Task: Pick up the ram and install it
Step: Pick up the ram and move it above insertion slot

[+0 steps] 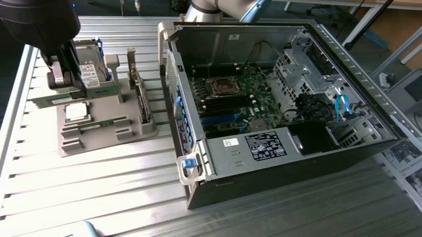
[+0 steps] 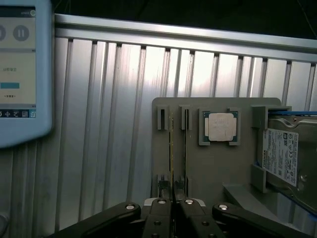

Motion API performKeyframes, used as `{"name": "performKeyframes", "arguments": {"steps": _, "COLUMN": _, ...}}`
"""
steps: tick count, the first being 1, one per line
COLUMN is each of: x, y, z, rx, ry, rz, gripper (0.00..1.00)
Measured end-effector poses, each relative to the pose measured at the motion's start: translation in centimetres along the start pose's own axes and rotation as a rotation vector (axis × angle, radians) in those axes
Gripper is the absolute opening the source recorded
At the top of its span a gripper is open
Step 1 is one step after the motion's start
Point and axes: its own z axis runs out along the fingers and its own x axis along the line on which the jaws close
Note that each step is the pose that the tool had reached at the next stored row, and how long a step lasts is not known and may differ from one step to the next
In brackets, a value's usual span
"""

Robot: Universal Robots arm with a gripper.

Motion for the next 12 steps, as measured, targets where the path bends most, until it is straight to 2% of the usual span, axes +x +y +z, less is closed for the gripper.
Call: {"name": "performKeyframes", "arguments": {"steps": 12, "x": 0.0, "y": 0.01, "z": -1.24, "rx": -0.0001, "ry": 0.0000, "rz": 0.000, "gripper": 0.13}}
